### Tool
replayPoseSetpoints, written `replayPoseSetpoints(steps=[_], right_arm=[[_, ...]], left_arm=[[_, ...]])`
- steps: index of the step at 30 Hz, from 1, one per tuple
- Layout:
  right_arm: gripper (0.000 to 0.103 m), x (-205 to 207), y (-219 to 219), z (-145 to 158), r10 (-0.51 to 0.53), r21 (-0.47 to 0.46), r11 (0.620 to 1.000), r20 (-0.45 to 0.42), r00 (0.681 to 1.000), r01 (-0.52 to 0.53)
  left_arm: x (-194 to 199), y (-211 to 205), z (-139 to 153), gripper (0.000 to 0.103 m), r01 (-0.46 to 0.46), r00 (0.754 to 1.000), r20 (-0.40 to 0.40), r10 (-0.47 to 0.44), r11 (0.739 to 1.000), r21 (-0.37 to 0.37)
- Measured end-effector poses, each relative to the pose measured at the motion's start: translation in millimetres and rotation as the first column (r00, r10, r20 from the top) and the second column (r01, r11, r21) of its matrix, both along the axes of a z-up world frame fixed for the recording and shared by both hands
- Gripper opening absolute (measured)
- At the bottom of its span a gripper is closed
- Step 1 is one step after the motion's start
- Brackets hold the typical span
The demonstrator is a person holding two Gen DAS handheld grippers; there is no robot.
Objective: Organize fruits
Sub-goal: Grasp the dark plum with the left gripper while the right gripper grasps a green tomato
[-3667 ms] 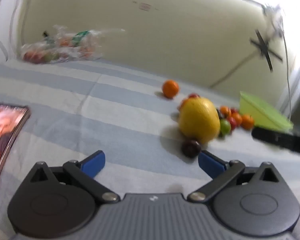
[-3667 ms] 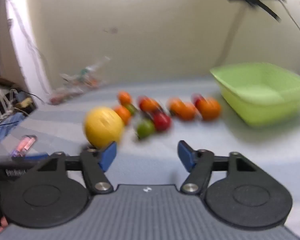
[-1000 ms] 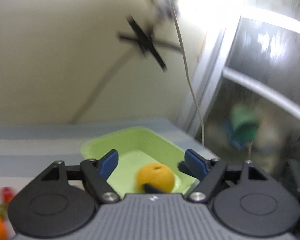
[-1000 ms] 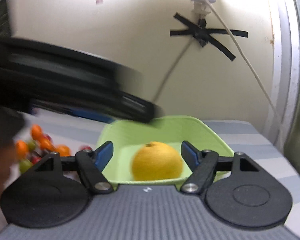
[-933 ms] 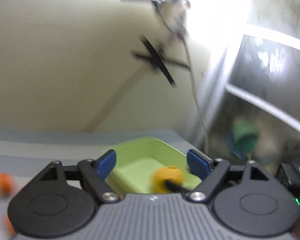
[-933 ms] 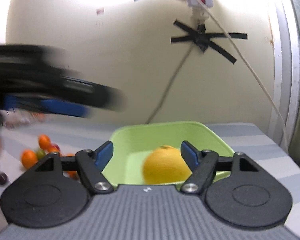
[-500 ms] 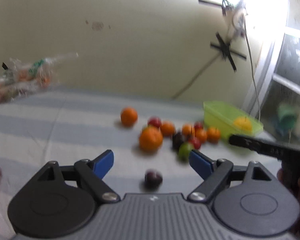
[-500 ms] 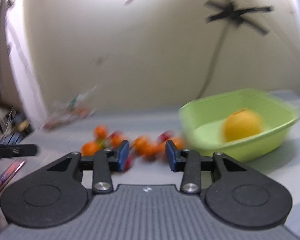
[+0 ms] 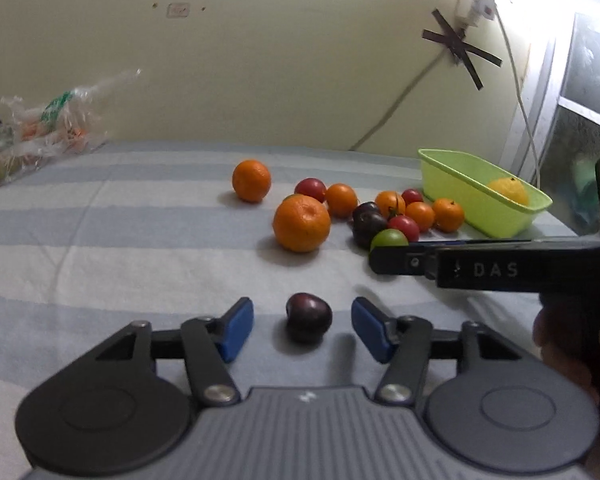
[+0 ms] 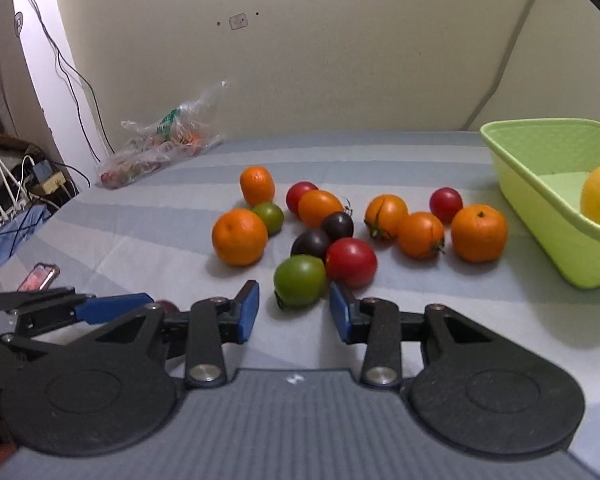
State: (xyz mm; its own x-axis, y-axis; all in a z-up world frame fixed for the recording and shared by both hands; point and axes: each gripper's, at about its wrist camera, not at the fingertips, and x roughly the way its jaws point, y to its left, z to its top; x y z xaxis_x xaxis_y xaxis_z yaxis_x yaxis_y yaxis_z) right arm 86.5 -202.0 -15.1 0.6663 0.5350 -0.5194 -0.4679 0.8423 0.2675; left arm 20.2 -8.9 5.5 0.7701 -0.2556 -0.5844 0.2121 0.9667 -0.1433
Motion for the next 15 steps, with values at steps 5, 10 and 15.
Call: replayPoseSetpoints(steps=[5,10,15], right_arm=[[0.031,-2.2,15.7,-0.8,-0.007,-0.061,0.998,0.046,0.999,0.01],[0.03,-24.0,4.3,-0.5,0.016,-0.084,0.996,0.072,0.997,-0.01],[0.03,-65.7,-20.1,-3.5,0.023,-0.138,0.99,0.138,0.99,-0.004]], left_arm=[[-1.4,-2.6,-0.6,0.026,0.021,1.0,0.008,-0.021,1.0,0.005],[-5.2,-6.6,-0.2,0.026,0.026,1.0,0.017,-0.026,0.999,0.024],[-13.5,-13.5,2.4,0.026,0.057,0.997,0.056,-0.06,0.997,0.049]])
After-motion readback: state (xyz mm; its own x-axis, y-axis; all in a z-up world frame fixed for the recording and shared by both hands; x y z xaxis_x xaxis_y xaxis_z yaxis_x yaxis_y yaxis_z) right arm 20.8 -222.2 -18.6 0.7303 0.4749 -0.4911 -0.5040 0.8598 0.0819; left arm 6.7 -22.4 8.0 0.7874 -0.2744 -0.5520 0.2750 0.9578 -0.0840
